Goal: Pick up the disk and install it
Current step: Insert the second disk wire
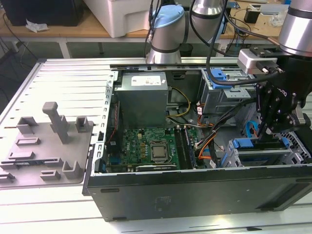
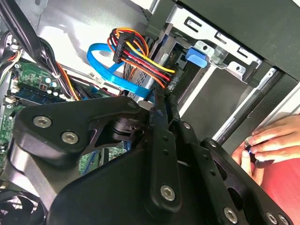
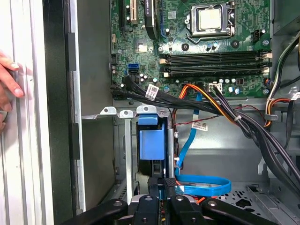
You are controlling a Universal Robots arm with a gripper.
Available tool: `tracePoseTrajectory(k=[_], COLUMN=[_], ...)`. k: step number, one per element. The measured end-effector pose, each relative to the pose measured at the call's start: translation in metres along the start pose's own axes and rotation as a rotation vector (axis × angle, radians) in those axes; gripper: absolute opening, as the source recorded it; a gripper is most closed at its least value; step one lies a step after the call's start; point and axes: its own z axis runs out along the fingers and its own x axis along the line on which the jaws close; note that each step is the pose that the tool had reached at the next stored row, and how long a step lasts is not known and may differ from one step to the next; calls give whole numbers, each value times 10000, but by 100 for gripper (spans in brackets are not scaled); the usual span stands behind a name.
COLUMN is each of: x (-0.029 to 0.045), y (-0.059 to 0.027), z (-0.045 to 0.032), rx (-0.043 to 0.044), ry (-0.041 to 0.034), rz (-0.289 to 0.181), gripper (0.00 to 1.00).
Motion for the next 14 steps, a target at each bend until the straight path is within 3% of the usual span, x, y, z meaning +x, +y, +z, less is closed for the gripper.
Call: tracePoseTrajectory(k=[12,14], x=[0,-1], y=[0,0], z=[2,3], rx=[0,0], ry=[-1,-4], rz=[0,0], gripper=[16,23])
